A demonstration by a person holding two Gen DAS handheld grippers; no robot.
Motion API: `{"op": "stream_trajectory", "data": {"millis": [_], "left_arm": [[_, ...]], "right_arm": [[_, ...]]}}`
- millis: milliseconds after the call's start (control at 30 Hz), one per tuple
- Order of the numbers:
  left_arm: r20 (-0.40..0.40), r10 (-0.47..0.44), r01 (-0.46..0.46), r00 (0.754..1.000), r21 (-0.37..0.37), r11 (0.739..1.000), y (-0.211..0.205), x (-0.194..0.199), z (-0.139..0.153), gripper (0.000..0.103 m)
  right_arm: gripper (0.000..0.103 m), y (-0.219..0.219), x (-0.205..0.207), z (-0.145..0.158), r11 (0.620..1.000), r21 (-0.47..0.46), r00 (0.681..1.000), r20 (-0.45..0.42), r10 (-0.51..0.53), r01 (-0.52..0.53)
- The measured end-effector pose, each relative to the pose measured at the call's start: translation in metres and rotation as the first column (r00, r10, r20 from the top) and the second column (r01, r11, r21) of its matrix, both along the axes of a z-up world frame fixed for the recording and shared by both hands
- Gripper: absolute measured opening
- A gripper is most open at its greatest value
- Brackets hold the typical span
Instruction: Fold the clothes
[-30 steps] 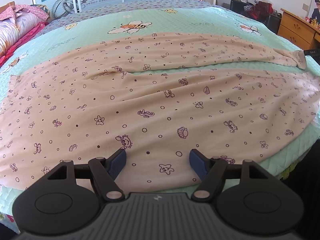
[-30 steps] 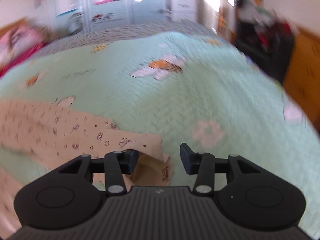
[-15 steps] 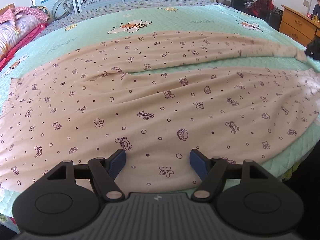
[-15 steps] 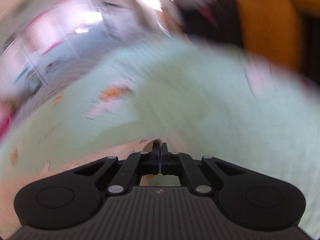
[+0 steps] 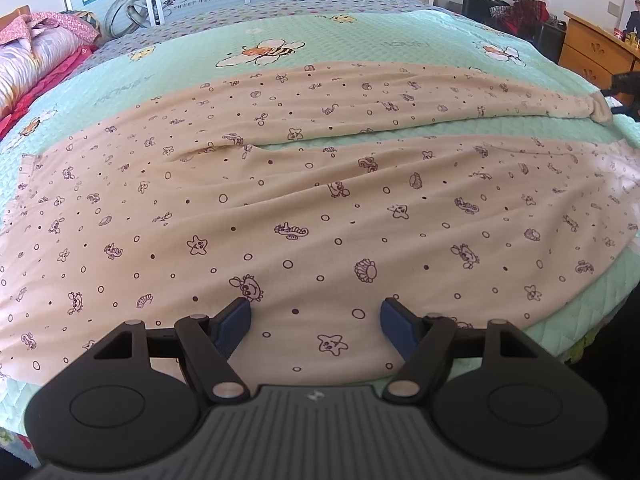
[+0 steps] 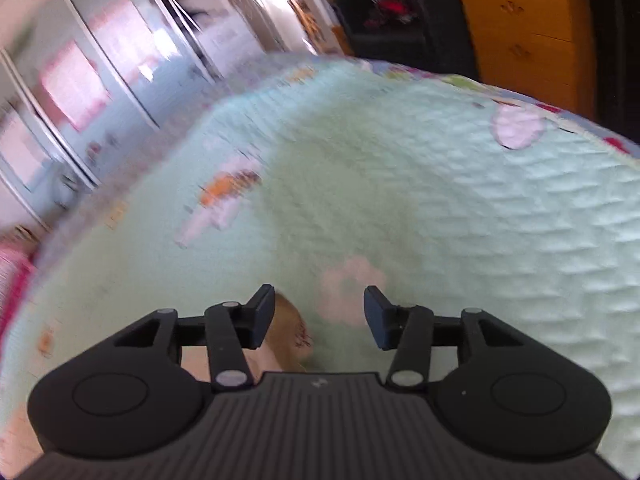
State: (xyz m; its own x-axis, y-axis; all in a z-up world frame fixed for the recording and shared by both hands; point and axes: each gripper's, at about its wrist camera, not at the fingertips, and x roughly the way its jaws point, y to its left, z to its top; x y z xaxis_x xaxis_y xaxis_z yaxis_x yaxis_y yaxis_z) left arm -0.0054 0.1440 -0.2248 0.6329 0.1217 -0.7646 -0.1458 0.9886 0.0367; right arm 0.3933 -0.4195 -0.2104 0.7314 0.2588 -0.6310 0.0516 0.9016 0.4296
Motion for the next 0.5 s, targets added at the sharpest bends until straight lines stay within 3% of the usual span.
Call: {"op": "stream_trajectory", "data": {"millis": [200,433,467,500], "left_arm": [[0.009,0.001,-0.001,1.000,-0.008,1.000,0.001,-0.001,-0.001,0.075],[0.004,0.002,-0.002,1.000,-0.007,1.000,0.001,-0.003,0.000,0.075],[0.003,0.003,-0.003,1.000,-0.007,1.000,0.001,-0.003,0.000,0.075],[0.002,0.003,-0.003,1.000,-0.005,1.000,0.001,-0.002,0.000,0.075]], "right_arm": [[0.051,0.014,-0.033,-0.005,0.988,-0.109,0.992,0.054,0.112,-0.106],[0.051,0.035,-0.062,-0.015,0.939,-0.245,0.959,0.088,0.268,-0.240],[0.050,0.038,-0.059,-0.018,0.932,-0.258,0.957,0.072,0.280,-0.253],[0.038,0.039,-0.056,-0.020,0.933,-0.246,0.956,0.062,0.286,-0.263]]}}
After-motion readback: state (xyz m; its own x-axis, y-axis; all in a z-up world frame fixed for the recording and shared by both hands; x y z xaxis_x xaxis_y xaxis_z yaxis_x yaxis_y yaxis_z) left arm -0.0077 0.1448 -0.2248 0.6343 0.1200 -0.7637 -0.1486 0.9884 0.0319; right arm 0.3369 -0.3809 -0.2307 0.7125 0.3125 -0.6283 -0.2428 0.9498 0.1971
